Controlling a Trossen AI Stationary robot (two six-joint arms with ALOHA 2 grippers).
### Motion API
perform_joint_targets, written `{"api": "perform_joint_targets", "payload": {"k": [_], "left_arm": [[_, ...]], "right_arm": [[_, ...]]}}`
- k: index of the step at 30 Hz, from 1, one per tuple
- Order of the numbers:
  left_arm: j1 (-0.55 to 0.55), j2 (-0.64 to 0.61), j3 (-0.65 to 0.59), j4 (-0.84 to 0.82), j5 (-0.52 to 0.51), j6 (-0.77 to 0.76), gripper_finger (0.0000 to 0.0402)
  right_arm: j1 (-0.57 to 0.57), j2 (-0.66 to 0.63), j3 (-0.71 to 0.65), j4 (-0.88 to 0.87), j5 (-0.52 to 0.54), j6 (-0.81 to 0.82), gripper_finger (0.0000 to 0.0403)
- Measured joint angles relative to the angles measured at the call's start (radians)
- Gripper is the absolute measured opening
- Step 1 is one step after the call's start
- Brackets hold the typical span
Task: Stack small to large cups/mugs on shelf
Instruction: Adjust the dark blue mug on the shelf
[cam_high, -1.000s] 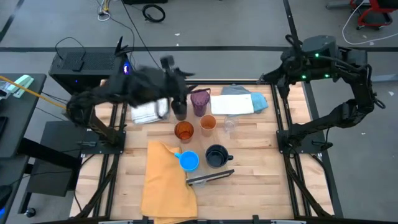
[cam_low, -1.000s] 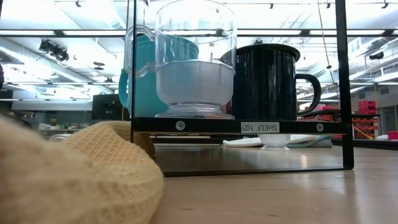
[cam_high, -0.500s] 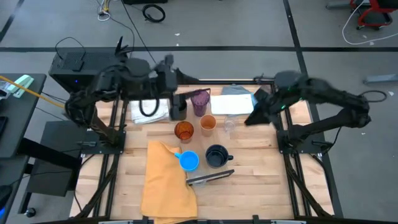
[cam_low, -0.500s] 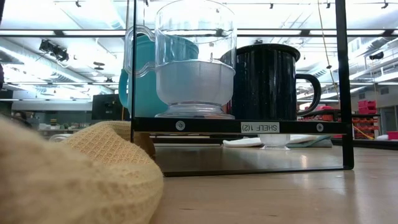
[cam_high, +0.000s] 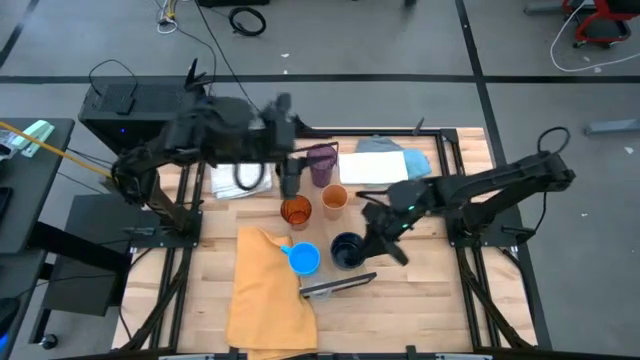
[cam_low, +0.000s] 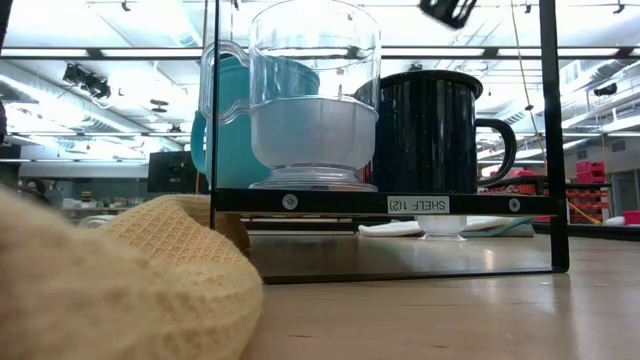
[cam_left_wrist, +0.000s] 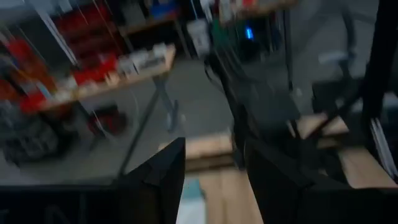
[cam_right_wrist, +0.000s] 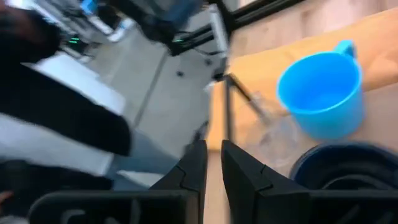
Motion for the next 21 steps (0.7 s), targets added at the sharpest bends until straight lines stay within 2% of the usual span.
{"api": "perform_joint_targets", "payload": {"k": [6,10,15,18,21], "left_arm": [[0.003,-0.061,0.003,0.128,0.01,0.041,0.016],[0.023,-0.11,0.001,0.07,0.003,0.042,0.0142],[0.055,-0.208,0.002,-0.019,-0.061,0.031,0.0113],[0.076,-0.262,0.002,-0.014,-0.104,0.037,0.0095],[0.099,-0.313,0.001,0.0,-0.107,0.038,0.0079]], "right_arm": [[0.014,0.098,0.079,0.005,0.091,-0.05,0.004],[0.014,0.095,0.137,0.007,0.123,-0.076,0.0007],[0.014,0.079,0.153,-0.095,0.22,-0.074,0.0006],[0.019,0.087,0.152,-0.199,0.287,-0.084,0.0005],[0.019,0.101,0.152,-0.222,0.308,-0.096,0.0003]]}}
